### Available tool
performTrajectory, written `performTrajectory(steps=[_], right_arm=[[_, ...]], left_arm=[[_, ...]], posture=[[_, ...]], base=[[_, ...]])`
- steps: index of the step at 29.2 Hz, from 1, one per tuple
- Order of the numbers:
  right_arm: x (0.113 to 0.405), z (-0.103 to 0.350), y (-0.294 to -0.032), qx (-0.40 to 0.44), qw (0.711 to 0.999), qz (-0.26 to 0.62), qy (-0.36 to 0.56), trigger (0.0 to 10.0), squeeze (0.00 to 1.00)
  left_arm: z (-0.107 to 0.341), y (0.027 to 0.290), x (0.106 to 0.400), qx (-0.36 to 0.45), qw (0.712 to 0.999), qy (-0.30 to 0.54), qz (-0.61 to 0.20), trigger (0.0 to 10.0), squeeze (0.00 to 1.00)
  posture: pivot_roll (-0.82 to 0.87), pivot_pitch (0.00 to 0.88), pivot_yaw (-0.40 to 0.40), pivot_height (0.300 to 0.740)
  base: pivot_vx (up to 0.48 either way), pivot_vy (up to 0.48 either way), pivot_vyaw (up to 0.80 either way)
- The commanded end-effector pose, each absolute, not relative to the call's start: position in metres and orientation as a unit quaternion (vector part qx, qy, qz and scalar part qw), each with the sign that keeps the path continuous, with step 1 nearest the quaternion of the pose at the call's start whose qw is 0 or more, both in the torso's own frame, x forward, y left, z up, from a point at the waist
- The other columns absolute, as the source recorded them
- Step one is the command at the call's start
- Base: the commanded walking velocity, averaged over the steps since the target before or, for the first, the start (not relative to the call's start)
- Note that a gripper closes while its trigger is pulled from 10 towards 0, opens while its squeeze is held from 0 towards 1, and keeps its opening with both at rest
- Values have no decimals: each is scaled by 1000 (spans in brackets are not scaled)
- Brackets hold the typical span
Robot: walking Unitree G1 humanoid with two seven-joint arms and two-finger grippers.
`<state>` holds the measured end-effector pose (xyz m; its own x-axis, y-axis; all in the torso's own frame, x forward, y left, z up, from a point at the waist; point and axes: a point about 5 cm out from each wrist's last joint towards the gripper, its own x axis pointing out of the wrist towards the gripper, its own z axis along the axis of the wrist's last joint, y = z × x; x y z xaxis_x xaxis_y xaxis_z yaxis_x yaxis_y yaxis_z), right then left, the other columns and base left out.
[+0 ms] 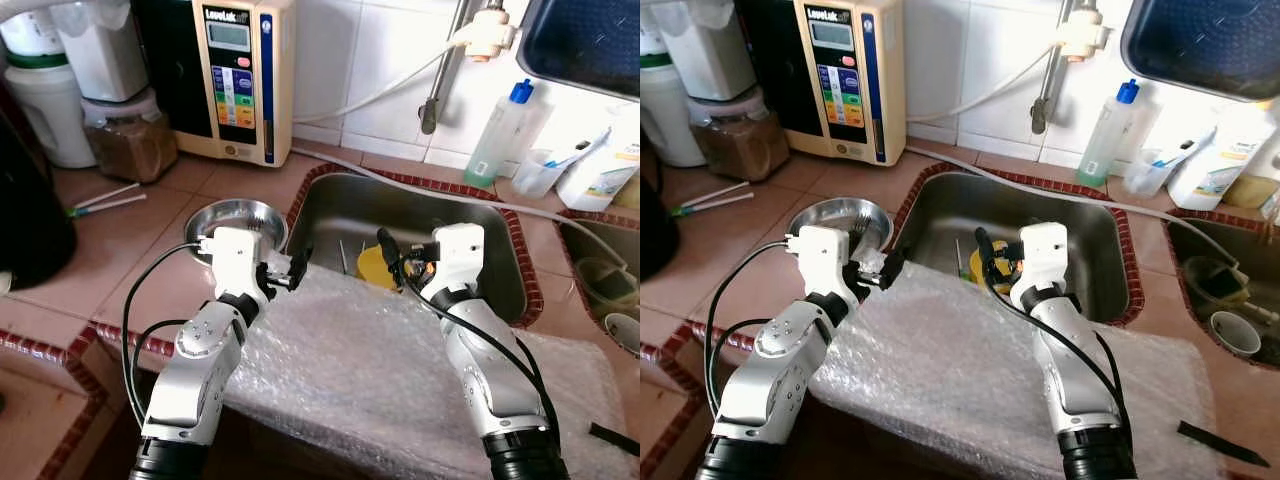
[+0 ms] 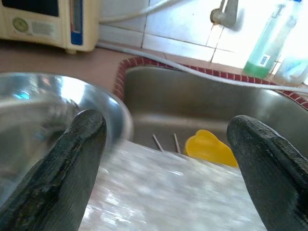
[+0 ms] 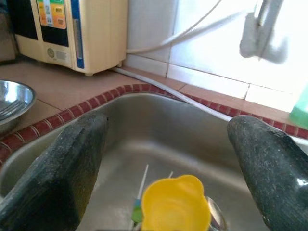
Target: Kitchen organization
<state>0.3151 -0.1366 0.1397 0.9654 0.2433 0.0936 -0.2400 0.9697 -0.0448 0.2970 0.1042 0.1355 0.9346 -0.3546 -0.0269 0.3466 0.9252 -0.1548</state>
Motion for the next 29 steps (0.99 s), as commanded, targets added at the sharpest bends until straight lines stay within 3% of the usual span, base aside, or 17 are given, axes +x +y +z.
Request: performTrajectory(steps=[1, 12, 20, 29], right_arm=[[314, 141, -146, -25, 993, 108, -51, 10000, 0], [314, 142, -145, -36, 991, 116, -56, 10000, 0], [313, 141, -144, -42, 991, 114, -55, 10000, 0], [314, 141, -147, -33, 992, 106, -56, 10000, 0]], left_arm=[[140, 99, 297, -86, 980, 19, -177, 10000, 0], [140, 106, 302, -78, 988, 17, -134, 10000, 0], [142, 105, 303, -76, 988, 15, -132, 10000, 0], [136, 110, 305, -43, 993, 27, -110, 10000, 0]], posture=[[51, 0, -36, 740], [50, 0, -34, 740], [51, 0, -30, 740], [50, 0, -29, 740]], base=[[0, 0, 0], [0, 0, 0], [0, 0, 793], [0, 0, 0]])
